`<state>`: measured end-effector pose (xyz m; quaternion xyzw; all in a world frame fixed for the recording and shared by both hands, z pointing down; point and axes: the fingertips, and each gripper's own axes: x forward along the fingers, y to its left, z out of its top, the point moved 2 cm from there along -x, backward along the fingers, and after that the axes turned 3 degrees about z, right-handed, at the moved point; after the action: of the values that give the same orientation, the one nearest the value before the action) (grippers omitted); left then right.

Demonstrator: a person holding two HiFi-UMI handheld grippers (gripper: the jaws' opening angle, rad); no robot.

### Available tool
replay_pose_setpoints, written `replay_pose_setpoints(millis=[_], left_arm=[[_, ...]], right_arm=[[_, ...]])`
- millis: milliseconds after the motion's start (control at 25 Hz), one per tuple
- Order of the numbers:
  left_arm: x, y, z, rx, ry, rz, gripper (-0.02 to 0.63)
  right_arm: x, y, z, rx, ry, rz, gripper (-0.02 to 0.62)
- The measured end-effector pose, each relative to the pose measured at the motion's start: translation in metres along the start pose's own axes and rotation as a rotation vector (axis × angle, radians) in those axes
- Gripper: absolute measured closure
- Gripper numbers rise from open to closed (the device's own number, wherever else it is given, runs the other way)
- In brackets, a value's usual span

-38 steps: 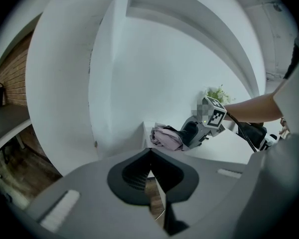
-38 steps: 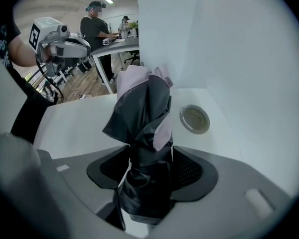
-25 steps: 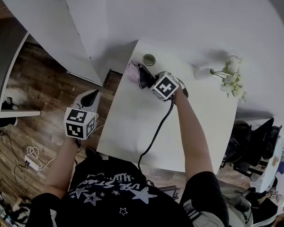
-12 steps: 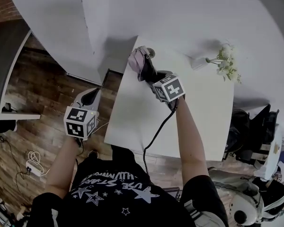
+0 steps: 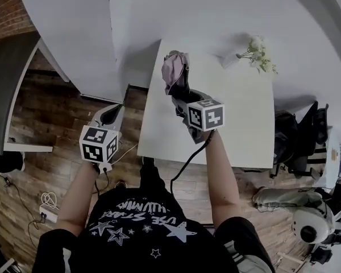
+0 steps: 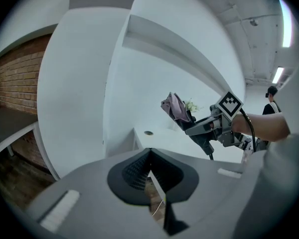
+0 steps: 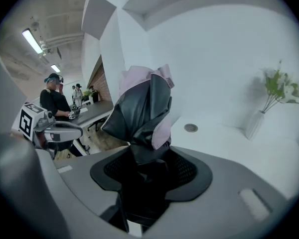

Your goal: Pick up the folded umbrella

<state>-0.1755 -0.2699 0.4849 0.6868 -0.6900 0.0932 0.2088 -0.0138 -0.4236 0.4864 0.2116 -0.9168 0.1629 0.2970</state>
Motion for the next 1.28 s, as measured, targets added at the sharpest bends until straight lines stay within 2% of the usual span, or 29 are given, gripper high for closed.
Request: replay_pose_setpoints(millis=[240, 480, 760, 920, 1280], left_arm=[[-0.037, -0.008, 0.004, 0.045, -0.053, -0.068, 0.603], [-0.075, -0.011, 0.002, 0.079, -0.09, -0.127, 0.603], [-0.113, -0.014, -0.016, 0.082, -0.097, -0.167, 0.603], [-0.128, -0.018, -0.025, 0.088, -0.087, -0.185, 0.603], [-0.149, -0.036, -0.042, 0.109, -0.075, -0.23, 0.603]], right_arm=[[-0.041, 0.044, -0.007, 0.093, -0.129, -0.054, 0.365], [-0.079, 0.097, -0.017, 0.165, -0.255, -0.067, 0.364], [-0.114, 0.149, -0.054, 0.251, -0.354, -0.071, 0.364], [-0.126, 0.164, -0.075, 0.318, -0.378, -0.071, 0.364], [-0.154, 0.175, -0.117, 0.441, -0.442, -0.147, 0.362]])
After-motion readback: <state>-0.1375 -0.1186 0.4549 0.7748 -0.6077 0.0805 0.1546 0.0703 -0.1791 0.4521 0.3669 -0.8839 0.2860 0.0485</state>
